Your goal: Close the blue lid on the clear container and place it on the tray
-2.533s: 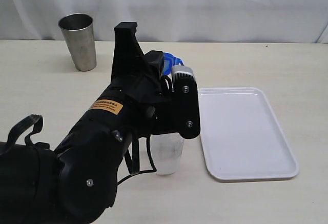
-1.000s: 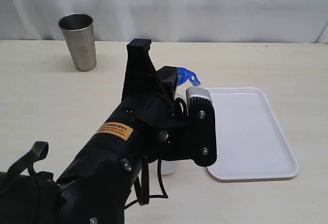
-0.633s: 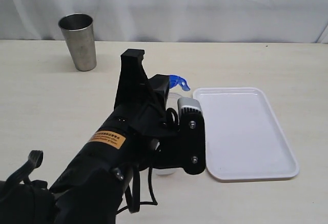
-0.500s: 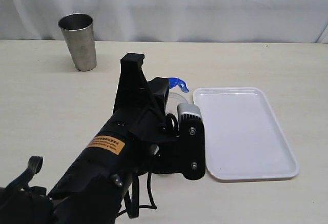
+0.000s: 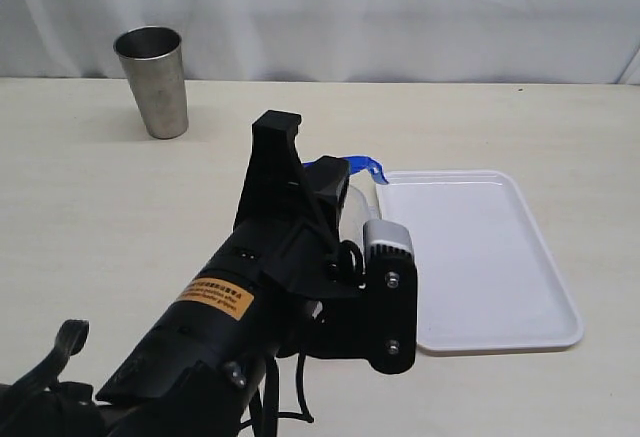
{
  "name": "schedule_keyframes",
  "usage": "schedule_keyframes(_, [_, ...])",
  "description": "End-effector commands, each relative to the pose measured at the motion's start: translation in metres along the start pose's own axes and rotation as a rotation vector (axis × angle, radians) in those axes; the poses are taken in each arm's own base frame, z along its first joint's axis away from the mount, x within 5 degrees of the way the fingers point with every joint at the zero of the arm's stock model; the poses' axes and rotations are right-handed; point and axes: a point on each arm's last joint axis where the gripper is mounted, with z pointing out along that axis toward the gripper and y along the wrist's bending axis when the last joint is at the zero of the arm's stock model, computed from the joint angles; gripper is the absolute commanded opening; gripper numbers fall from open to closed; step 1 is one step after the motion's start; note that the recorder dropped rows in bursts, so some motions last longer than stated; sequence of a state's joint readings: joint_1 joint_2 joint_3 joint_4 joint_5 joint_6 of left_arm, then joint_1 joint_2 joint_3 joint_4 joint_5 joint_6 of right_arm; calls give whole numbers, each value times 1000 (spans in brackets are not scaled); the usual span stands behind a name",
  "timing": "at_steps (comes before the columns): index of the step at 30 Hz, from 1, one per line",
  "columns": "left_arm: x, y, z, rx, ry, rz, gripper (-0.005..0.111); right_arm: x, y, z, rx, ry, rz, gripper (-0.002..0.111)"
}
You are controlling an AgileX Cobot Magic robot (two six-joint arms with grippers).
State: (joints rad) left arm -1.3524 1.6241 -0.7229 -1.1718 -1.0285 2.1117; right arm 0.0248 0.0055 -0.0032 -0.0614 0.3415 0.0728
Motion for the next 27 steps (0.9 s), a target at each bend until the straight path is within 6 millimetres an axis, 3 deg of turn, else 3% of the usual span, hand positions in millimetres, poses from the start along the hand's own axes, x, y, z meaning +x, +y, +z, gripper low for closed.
schedule_keyframes(1, [-2,0,-2,0,-14,5,0,1,0,0,-1,-1,4,5])
schedule_keyframes(27, [1,-3,-3,10,3,5,0,1,0,0,-1,-1,4,5])
